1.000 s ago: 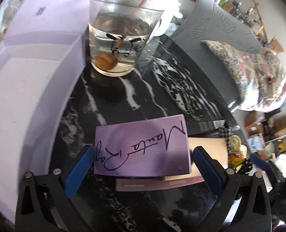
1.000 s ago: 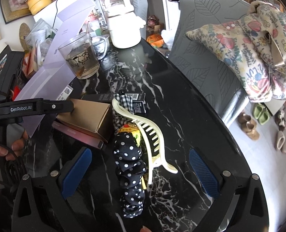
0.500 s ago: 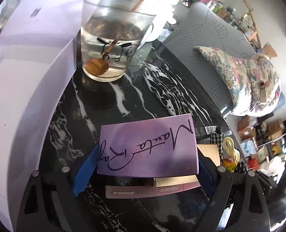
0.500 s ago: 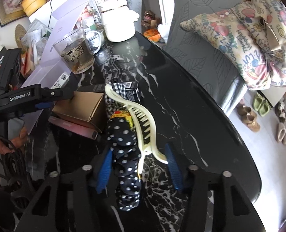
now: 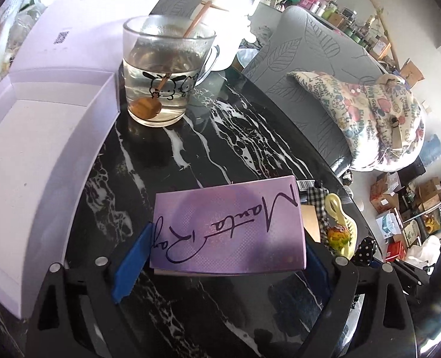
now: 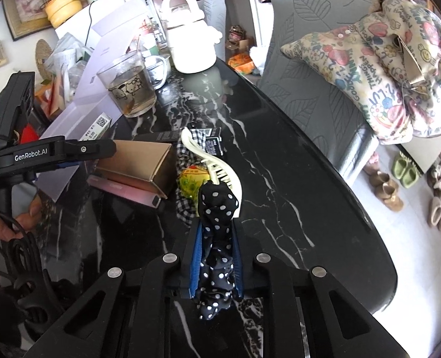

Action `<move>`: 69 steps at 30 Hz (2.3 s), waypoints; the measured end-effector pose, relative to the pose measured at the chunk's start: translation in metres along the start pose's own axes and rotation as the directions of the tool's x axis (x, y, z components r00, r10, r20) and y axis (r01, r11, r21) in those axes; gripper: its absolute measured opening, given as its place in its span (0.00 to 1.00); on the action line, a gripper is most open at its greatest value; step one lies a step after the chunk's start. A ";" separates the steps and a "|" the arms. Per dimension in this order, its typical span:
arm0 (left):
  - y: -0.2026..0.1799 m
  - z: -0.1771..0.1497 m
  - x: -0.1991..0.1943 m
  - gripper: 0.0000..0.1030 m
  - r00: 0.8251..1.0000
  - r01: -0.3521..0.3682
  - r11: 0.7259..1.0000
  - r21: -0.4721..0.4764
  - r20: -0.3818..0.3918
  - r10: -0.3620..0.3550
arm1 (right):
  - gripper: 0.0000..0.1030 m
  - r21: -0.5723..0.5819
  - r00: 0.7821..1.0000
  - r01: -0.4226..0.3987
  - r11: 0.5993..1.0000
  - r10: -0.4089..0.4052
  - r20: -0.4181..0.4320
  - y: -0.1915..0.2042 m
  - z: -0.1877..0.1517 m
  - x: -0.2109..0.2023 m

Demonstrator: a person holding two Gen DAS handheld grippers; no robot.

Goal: Organize rigid objects
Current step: 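Carry the palette with the left tool while the right tool carries the scrunchie into the white box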

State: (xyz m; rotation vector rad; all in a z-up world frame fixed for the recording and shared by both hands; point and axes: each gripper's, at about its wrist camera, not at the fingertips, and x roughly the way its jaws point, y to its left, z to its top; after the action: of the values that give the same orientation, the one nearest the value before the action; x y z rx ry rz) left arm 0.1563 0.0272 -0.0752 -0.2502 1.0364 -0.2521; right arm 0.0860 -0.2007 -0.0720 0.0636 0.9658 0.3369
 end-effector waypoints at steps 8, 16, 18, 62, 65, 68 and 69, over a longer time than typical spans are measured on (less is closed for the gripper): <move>-0.005 -0.018 -0.026 0.89 0.999 -0.037 0.999 -0.001 0.037 0.037 | 0.18 -0.012 0.999 -0.020 1.000 0.020 0.026 0.007 -0.009 -0.013; -0.006 -0.055 -0.058 0.89 0.991 -0.104 0.994 -0.033 0.083 0.107 | 0.18 -0.055 0.996 -0.069 0.996 0.071 0.045 0.018 -0.025 -0.023; -0.005 -0.064 -0.067 0.89 0.988 -0.118 0.992 -0.044 0.093 0.122 | 0.18 -0.074 0.995 -0.078 0.994 0.082 0.049 0.023 -0.028 -0.025; 0.066 -0.136 -0.180 0.89 0.891 -0.301 0.922 -0.243 0.273 0.363 | 0.18 -0.388 0.952 -0.255 0.886 0.300 0.060 0.174 -0.026 -0.033; 0.071 -0.124 -0.180 0.89 0.883 -0.320 0.917 -0.239 0.275 0.380 | 0.18 -0.391 0.951 -0.258 0.883 0.303 0.055 0.182 -0.017 -0.025; 0.076 -0.111 -0.178 0.89 0.882 -0.319 0.918 -0.236 0.281 0.378 | 0.18 -0.392 0.951 -0.260 0.883 0.304 0.055 0.188 -0.008 -0.018; 0.078 -0.107 -0.177 0.89 0.881 -0.319 0.918 -0.234 0.283 0.379 | 0.18 -0.392 0.950 -0.261 0.882 0.306 0.055 0.190 -0.005 -0.016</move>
State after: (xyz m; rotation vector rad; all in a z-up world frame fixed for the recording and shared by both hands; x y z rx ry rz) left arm -0.0161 0.1485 -0.0081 -0.2526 0.7579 0.2114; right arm 0.0259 -0.0263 -0.0236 -0.1310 0.7604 0.7811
